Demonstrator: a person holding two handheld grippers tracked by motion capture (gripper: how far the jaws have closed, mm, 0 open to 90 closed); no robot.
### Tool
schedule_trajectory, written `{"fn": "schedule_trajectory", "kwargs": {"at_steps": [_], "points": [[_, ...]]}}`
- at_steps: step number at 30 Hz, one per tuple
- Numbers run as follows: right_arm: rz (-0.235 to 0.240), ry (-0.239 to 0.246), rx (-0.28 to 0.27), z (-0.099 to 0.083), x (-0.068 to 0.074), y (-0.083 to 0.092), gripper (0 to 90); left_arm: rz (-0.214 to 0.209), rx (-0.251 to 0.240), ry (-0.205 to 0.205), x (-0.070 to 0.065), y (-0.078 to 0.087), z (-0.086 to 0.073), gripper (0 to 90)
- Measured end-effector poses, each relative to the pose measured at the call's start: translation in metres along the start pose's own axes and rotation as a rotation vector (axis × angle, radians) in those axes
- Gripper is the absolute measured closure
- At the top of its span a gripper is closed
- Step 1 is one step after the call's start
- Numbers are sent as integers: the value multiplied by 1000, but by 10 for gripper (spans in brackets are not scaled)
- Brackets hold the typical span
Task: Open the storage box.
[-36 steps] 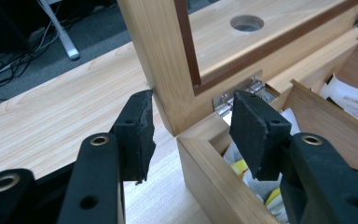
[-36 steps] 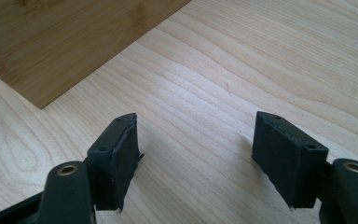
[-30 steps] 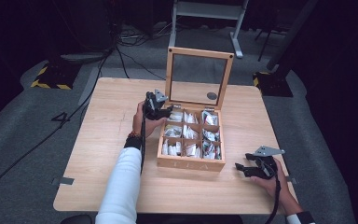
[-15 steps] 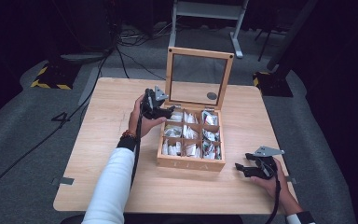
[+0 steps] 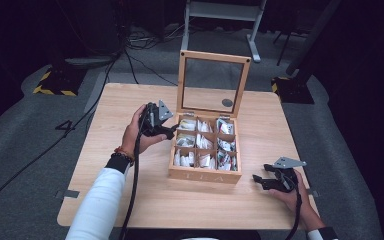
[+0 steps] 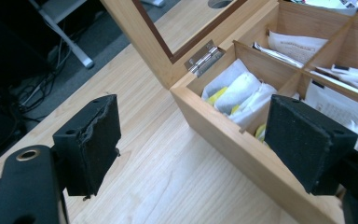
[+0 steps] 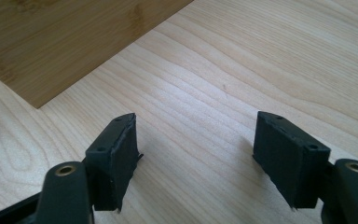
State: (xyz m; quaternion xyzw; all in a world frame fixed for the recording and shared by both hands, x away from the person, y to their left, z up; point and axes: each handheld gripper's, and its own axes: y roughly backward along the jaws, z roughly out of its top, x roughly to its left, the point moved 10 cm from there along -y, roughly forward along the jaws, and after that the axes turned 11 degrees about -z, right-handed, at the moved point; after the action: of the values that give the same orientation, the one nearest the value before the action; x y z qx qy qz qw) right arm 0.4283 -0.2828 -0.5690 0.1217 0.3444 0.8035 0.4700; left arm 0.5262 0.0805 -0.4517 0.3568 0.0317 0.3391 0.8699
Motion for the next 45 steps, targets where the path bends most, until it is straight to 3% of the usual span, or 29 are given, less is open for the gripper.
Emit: {"fn": "schedule_trajectory", "kwargs": {"at_steps": [11, 20, 25, 32, 33, 35, 39, 45], "points": [[-11, -6, 7, 0, 0, 1, 310, -38, -1, -28, -23, 29, -24, 182], [-13, -4, 12, -1, 0, 1, 314, -67, 30, -45, -39, 33, -47, 181], [-14, 2, 1, 3, 0, 6, 333, -96, 51, -44, -54, 32, -69, 181], [6, 6, -68, 26, 8, 20, 349, -119, 97, -42, -67, 27, -101, 182], [11, 28, -96, 38, 14, 26, 357, -144, 115, -29, -71, 26, -111, 177], [21, 54, -125, 50, 22, 31, 363, -148, 126, -39, -74, 25, -119, 180], [48, 94, -159, 68, 36, 36, 368, -171, 127, -45, -82, 24, -131, 182], [90, 103, -172, 87, 54, 32, 377, -187, 141, -53, -87, 24, -141, 181]]}}
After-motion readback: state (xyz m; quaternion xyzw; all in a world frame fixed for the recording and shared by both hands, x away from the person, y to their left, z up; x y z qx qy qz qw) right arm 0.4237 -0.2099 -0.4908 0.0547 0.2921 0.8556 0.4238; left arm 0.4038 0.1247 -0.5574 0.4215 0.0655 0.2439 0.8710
